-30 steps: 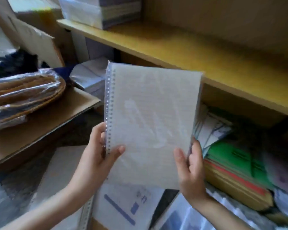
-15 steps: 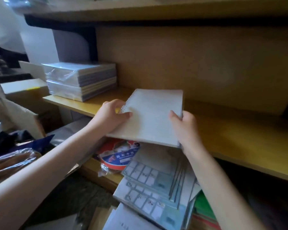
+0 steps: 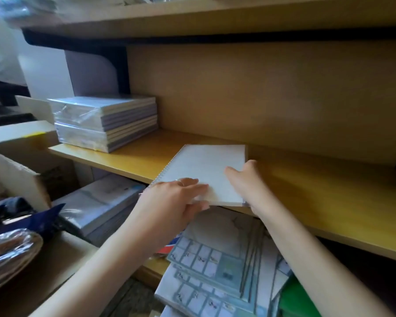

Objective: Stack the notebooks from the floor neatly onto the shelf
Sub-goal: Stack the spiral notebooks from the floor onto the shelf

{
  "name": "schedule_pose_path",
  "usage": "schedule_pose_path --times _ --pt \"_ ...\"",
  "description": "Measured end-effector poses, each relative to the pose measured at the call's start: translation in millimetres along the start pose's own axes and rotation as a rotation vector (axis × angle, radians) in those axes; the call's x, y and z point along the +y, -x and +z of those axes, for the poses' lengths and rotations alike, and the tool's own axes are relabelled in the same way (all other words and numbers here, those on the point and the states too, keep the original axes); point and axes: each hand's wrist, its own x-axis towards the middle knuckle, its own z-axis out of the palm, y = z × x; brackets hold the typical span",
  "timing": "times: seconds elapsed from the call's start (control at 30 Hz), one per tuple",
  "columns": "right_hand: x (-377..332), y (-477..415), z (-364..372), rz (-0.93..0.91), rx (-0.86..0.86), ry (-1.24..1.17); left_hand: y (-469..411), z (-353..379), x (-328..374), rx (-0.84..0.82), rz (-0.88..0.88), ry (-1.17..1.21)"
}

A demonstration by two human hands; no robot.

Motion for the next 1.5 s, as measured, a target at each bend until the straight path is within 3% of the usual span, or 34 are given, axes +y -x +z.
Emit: schedule_pose_path --times 0.1,0.17,0.23,0.33,0.57,0.7,0.97,1.17,1.5 --pt "-3 12 5 -0.054 -0.011 0.422 2 11 -16 0.076 0.015 -0.018" --pt "-1 25 7 -0.204 0.065 0.692 1 15 -25 0.067 0.023 -0.092" --pt "3 36 11 -0.415 0.115 0.715 -2 18 -32 0.080 0.009 -0.137" --pt "4 40 20 -0.616 0.025 0.639 -9 20 -42 0.090 -0.086 -0.059" --pt "-13 12 43 -0.593 -0.120 0.726 -30 31 -78 0.113 -0.238 0.092" --pt "-32 -6 54 -0.547 -0.205 0.807 -37 27 -77 0.238 -0.357 -0.101" --pt "-42 -27 72 -0.526 -0.365 0.802 -39 26 -93 0.055 -0.385 -0.240" --pt "-52 -44 93 -0.467 -0.399 0.729 -51 24 -110 -0.133 -0.475 -0.189" --pt "-56 -59 120 -0.522 -0.346 0.748 -56 30 -136 -0.138 -0.511 -0.151"
